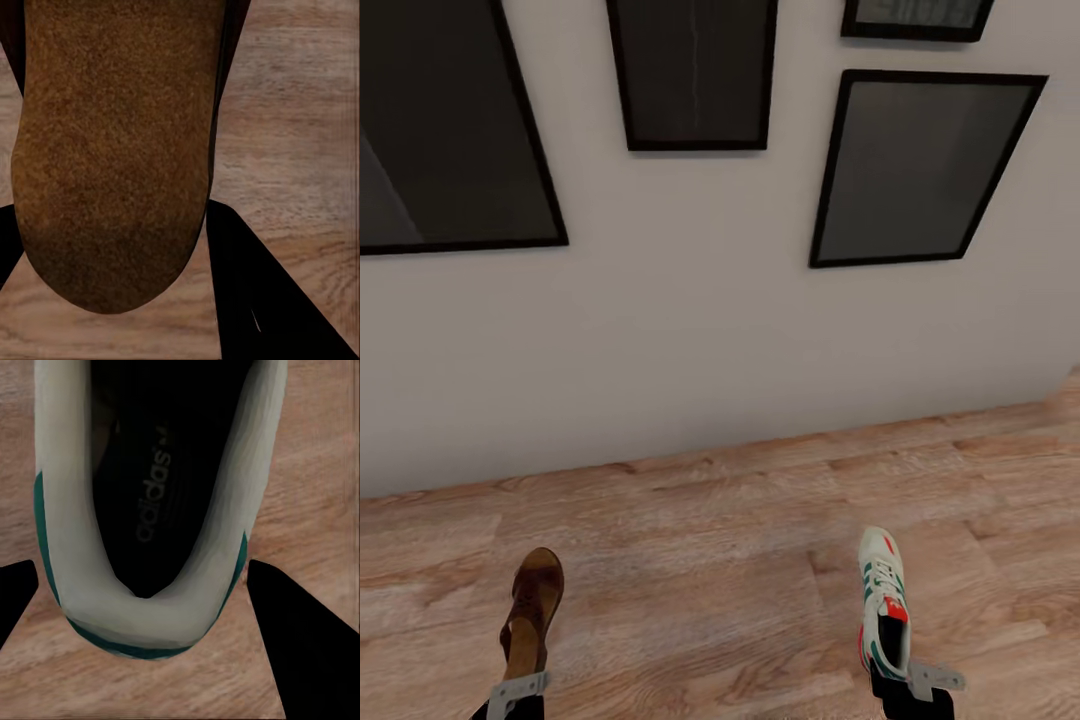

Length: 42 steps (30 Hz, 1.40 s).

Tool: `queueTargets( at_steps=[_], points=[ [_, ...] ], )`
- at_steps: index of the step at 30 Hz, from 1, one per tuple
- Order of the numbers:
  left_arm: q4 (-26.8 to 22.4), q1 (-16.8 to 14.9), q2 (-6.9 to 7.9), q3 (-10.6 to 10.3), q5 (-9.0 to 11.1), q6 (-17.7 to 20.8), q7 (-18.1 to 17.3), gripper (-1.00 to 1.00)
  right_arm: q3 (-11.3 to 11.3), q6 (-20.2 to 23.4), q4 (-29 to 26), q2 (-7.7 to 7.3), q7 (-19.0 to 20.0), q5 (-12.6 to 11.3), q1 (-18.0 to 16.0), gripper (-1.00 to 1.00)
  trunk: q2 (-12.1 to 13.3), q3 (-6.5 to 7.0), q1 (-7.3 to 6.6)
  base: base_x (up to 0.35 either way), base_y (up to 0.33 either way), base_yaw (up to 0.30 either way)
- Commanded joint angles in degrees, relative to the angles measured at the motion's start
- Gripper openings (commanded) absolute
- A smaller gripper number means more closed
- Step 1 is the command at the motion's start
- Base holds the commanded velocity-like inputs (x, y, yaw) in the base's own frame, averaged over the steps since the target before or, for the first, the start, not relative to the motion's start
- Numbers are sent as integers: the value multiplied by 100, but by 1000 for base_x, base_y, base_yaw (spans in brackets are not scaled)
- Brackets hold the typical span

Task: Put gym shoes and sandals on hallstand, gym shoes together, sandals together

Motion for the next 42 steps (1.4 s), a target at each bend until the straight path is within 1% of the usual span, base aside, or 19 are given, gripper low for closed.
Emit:
queueTargets(
  at_steps=[1, 4, 8, 9, 15, 17, 20, 24, 41, 42],
  points=[
    [1, -4, -2, 53, -75, -22, -11, -100, -22, -21, 5, -4, 9, -5, -5, -100, -2, -4, -1, 0, 0, -298],
    [1, -4, 0, 41, -77, -21, 96, -100, -28, -23, 4, -15, 9, -9, -5, -100, -2, -4, -1, 0, 0, -299],
    [-1, -4, 0, 16, -78, -20, 426, -100, -24, -24, 3, -14, 9, -12, -5, -100, -2, -4, -1, 0, 0, -299],
    [-5, -4, 4, 13, -75, -24, 463, -100, -24, -24, 3, -15, 9, -12, -5, -100, -2, -4, -1, 0, 0, -299],
    [-6, -4, 0, -33, -66, -28, 437, -100, -24, -24, 3, -13, 9, -12, -5, -100, -2, -4, -1, 0, 0, -299],
    [-3, -4, -1, -105, -68, -28, 429, -100, -27, -24, 3, -16, 9, -12, -5, -100, -2, -4, -1, 0, 0, -299],
    [13, -3, -6, -320, -69, -29, 429, -100, -30, -24, 3, -21, 3, -12, -5, -100, -2, -4, -1, 0, 0, -300],
    [17, 3, -8, -405, -69, -30, 429, -100, -32, -26, 3, -22, 1, -12, -5, -100, -2, -4, -1, 0, 0, -300],
    [17, 5, 3, -423, -61, -30, 429, -100, -32, -50, 3, -17, 1, -12, -5, -100, -2, -4, -1, 0, 0, -300],
    [18, 5, 6, -425, -61, -29, 429, -100, -32, -50, 3, -19, 1, -14, -5, -100, 38, 14, -23, 0, 0, -300]
  ],
)
